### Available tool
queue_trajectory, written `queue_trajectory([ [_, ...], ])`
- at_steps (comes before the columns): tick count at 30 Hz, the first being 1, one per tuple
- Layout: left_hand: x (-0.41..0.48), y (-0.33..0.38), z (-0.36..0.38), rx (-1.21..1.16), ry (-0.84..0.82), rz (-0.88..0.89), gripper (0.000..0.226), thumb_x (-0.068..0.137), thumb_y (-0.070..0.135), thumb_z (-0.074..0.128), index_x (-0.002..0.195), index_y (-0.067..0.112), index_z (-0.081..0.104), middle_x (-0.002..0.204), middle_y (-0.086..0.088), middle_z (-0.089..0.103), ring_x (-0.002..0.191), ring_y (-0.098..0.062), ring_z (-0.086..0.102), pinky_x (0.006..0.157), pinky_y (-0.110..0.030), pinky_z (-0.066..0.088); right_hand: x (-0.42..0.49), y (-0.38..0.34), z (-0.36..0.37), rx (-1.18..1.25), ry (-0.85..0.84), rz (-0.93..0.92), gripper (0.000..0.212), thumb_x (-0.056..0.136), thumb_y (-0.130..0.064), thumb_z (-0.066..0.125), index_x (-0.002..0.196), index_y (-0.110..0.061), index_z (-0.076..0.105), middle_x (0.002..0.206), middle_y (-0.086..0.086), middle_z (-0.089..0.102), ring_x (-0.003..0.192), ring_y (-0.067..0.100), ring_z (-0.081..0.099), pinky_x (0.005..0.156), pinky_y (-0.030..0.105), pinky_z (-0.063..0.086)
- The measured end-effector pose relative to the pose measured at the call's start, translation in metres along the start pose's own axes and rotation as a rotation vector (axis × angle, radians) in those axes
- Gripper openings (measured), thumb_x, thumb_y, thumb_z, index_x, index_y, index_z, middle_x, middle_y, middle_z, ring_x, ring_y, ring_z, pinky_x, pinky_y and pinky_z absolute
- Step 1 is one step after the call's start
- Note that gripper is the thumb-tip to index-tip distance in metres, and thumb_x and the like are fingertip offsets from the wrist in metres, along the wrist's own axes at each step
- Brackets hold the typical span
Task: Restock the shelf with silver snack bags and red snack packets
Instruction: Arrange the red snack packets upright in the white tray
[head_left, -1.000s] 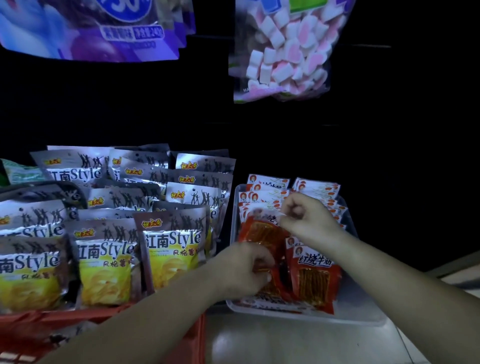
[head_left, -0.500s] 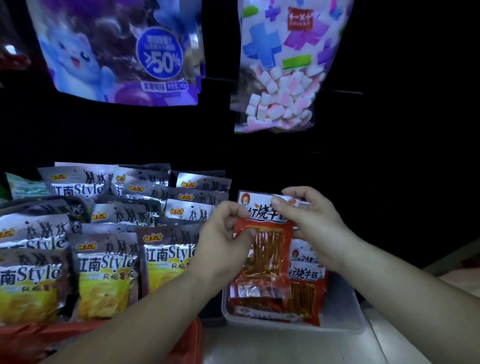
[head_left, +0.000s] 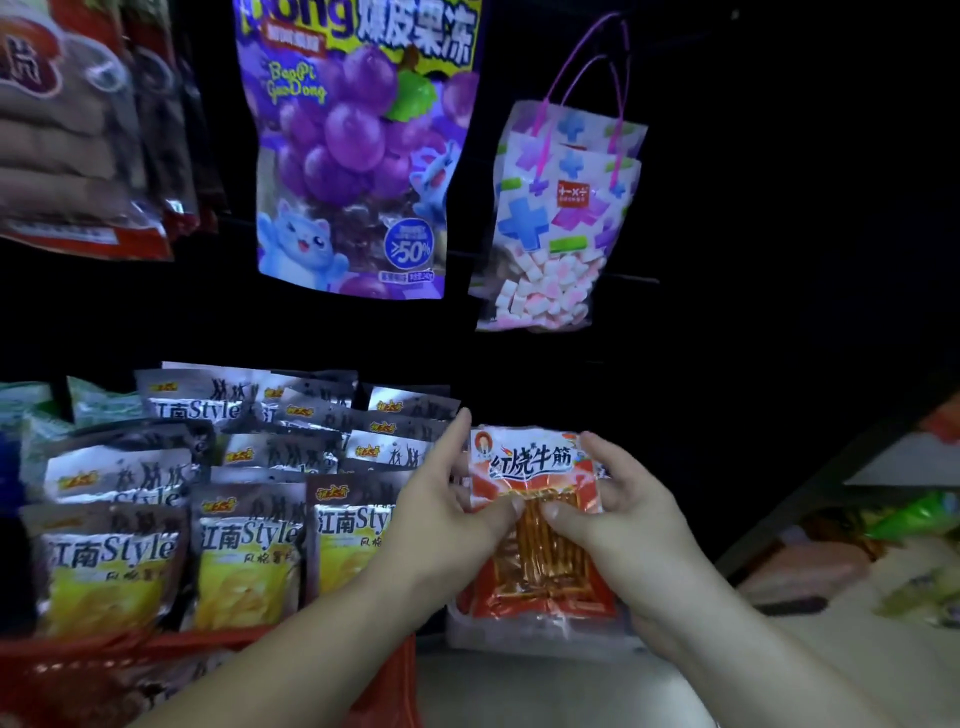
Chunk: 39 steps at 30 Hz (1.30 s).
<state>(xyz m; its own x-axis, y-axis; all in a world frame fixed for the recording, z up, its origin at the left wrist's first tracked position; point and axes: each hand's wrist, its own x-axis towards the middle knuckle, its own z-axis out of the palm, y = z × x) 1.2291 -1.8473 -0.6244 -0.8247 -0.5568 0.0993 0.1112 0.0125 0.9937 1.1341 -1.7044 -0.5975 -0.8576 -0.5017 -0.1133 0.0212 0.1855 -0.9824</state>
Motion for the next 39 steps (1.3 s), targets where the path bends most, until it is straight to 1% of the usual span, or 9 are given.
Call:
queue_trajectory([
  [3,-0.009,0.007,-0.008,0.029,-0.004,-0.04,0.061,0.089,0.009,0.077,0.14,0.032,0.052,0.072,0.014,0.056,0.055,0.003,0.056,0.056,-0.013,0.046,-0.013,0.0,0.006,-0.01,0.015,-0.03,0.063,0.09,0.004,0.073,0.133,-0.039,0.054,0.105,-0.003,0.079,0.095,0.019,0.076,0.086,0.048,0.062],
  [8,-0.016,0.001,-0.015,0.002,0.008,-0.086,0.067,0.089,0.016,0.078,0.143,0.044,0.049,0.108,0.011,0.062,0.081,-0.013,0.071,0.071,-0.027,0.062,-0.006,-0.002,0.009,-0.141,0.013,-0.139,0.067,0.09,-0.006,0.076,0.134,-0.053,0.057,0.119,-0.007,0.074,0.113,0.011,0.069,0.088,0.034,0.061],
  [11,-0.014,-0.006,-0.017,0.0,-0.022,-0.133,0.069,0.087,0.019,0.08,0.142,0.05,0.049,0.119,0.003,0.064,0.091,-0.024,0.071,0.076,-0.033,0.064,-0.001,-0.005,0.009,-0.167,0.03,-0.161,0.075,0.088,-0.016,0.081,0.142,-0.056,0.048,0.122,-0.008,0.073,0.12,0.015,0.065,0.099,0.045,0.056],
  [14,-0.009,-0.006,-0.014,-0.067,0.039,-0.1,0.07,0.088,0.008,0.078,0.142,0.042,0.048,0.106,0.001,0.07,0.087,-0.02,0.073,0.077,-0.032,0.063,0.007,-0.001,0.007,-0.111,0.106,-0.105,0.082,0.085,-0.019,0.084,0.147,-0.052,0.042,0.11,-0.003,0.075,0.106,0.019,0.072,0.092,0.053,0.059],
  [18,0.0,0.0,-0.015,-0.097,0.161,-0.061,0.066,0.094,0.003,0.069,0.144,0.038,0.046,0.094,0.008,0.068,0.077,-0.011,0.066,0.073,-0.023,0.058,0.007,0.002,0.011,-0.123,0.024,-0.034,0.089,0.08,-0.019,0.088,0.135,-0.07,0.04,0.138,0.002,0.062,0.117,0.024,0.067,0.093,0.054,0.058],
  [22,0.001,0.003,-0.017,-0.041,0.125,-0.067,0.048,0.098,0.009,0.065,0.133,0.041,0.056,0.092,0.008,0.074,0.086,-0.011,0.072,0.078,-0.032,0.062,0.007,0.003,0.017,-0.087,-0.019,-0.005,0.098,0.085,0.001,0.079,0.148,-0.061,0.034,0.14,0.006,0.059,0.109,0.024,0.071,0.074,0.046,0.065],
  [27,-0.004,0.004,-0.015,-0.148,-0.051,-0.173,0.082,0.089,0.0,0.074,0.143,0.048,0.035,0.098,-0.003,0.076,0.083,-0.021,0.075,0.069,-0.035,0.061,0.011,-0.007,0.015,-0.086,0.114,-0.129,0.078,0.088,0.003,0.075,0.148,-0.039,0.048,0.108,-0.007,0.073,0.095,0.01,0.073,0.073,0.037,0.064],
  [32,0.0,0.002,-0.017,-0.032,0.057,-0.043,0.071,0.092,0.006,0.073,0.148,0.039,0.044,0.098,0.007,0.071,0.099,-0.01,0.071,0.088,-0.036,0.06,0.007,-0.011,0.018,-0.144,0.013,-0.128,0.082,0.09,0.004,0.072,0.149,-0.044,0.04,0.118,-0.001,0.063,0.079,0.013,0.072,0.062,0.027,0.06],
  [39,0.0,0.007,-0.004,0.228,0.108,0.302,0.064,0.096,-0.002,0.061,0.128,0.053,0.062,0.097,0.012,0.062,0.08,-0.018,0.065,0.067,-0.026,0.057,0.005,-0.022,0.022,-0.063,0.049,-0.233,0.058,0.086,-0.039,0.073,0.134,-0.061,0.049,0.132,-0.023,0.061,0.107,-0.003,0.067,0.087,0.026,0.058],
])
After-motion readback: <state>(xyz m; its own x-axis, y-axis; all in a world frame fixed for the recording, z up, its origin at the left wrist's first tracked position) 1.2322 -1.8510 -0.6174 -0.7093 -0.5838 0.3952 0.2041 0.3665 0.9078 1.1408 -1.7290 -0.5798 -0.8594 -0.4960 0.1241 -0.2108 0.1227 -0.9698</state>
